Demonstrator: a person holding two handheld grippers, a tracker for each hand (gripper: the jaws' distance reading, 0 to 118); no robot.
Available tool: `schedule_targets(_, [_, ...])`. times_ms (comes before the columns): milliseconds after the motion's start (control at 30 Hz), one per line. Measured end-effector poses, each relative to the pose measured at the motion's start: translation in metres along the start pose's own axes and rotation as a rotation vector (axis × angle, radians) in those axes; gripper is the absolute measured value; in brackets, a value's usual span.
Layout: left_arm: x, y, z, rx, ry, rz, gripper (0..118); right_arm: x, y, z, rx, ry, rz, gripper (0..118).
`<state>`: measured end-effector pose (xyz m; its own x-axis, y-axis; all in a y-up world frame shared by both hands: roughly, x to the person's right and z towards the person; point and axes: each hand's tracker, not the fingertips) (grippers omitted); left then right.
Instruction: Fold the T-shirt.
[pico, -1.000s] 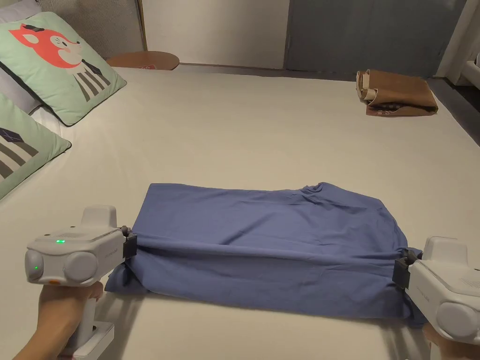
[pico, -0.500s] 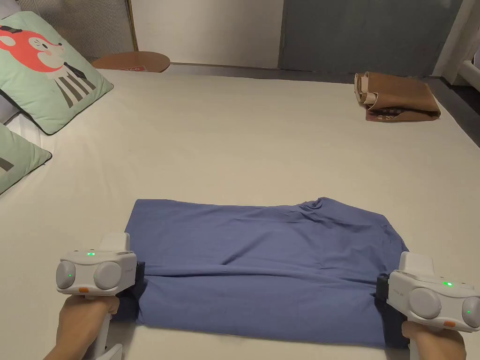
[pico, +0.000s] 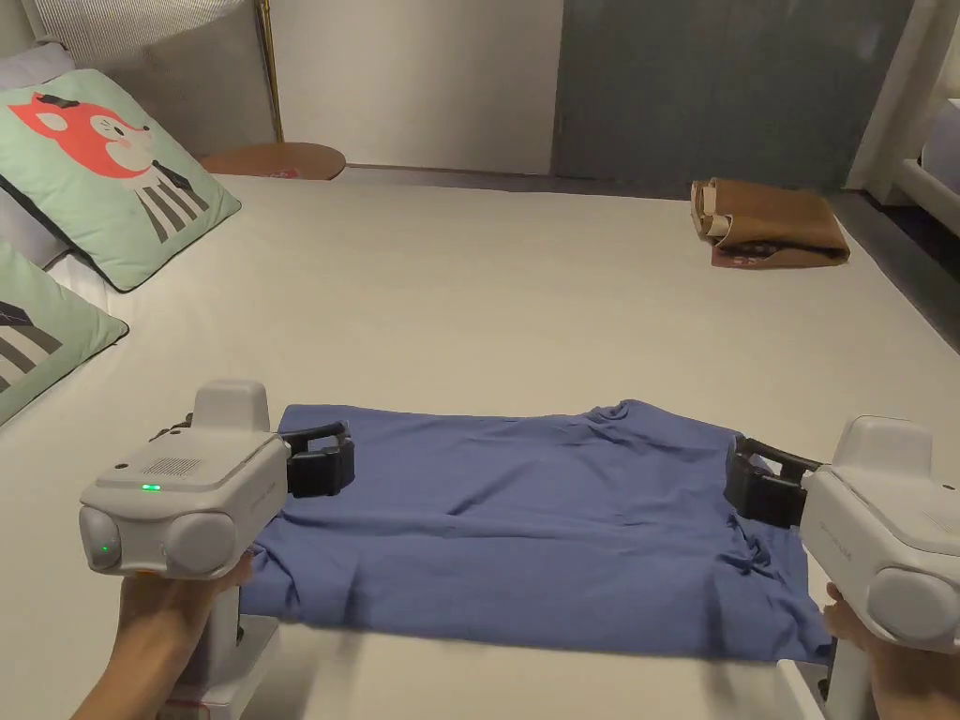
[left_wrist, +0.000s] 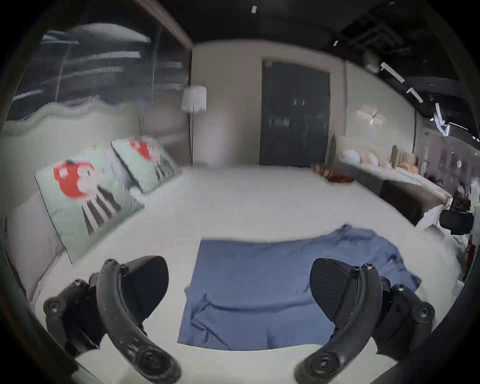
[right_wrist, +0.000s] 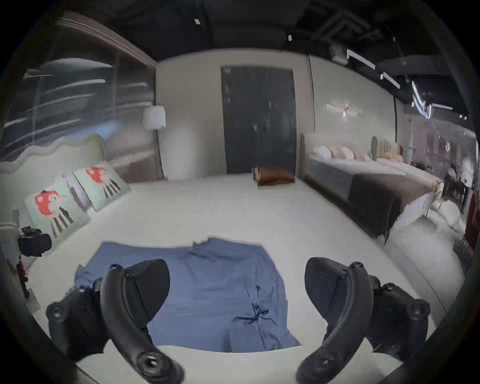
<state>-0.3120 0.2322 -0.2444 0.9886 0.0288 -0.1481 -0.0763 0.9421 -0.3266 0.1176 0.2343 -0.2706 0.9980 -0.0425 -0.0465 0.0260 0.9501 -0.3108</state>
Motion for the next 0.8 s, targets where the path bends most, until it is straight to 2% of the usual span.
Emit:
schedule_targets(267, [0.027, 0.005, 0.079, 0.17, -0.005, -0.037, 108, -0.029, 0.005, 0.087, 0.2, -0.037, 0.067, 110])
schedule_targets(300, [0.028, 0.003, 0.085, 0.181, -0.002, -0.041, 107, -0.032, 0.003, 0.093, 0.215, -0.046, 0.081, 107])
schedule_targets(333, [0.03, 0.0, 0.091, 0.193, 0.008, -0.041, 104, -0.034, -0.003, 0.091, 0.219, -0.061, 0.09, 96])
schedule_targets(367, [0.027, -0.005, 0.091, 0.201, 0.011, -0.05, 95, -0.037, -0.006, 0.096, 0.234, -0.067, 0.102, 80])
schedule_targets(467, [0.026, -0.014, 0.103, 0.255, 0.002, -0.047, 74, -0.048, -0.007, 0.114, 0.248, -0.061, 0.122, 58])
schedule_targets(500, [0.026, -0.015, 0.102, 0.252, 0.005, -0.046, 42, -0.05, -0.008, 0.115, 0.249, -0.064, 0.123, 34])
schedule_targets(533, [0.024, -0.015, 0.101, 0.247, 0.006, -0.049, 0, -0.051, -0.01, 0.116, 0.25, -0.065, 0.122, 7])
schedule_targets(567, [0.021, -0.018, 0.103, 0.246, 0.002, -0.045, 0, -0.051, -0.012, 0.116, 0.259, -0.062, 0.112, 1])
schedule_targets(800, [0.008, -0.018, 0.088, 0.153, -0.02, -0.042, 0, -0.046, -0.008, 0.117, 0.246, -0.053, 0.092, 0])
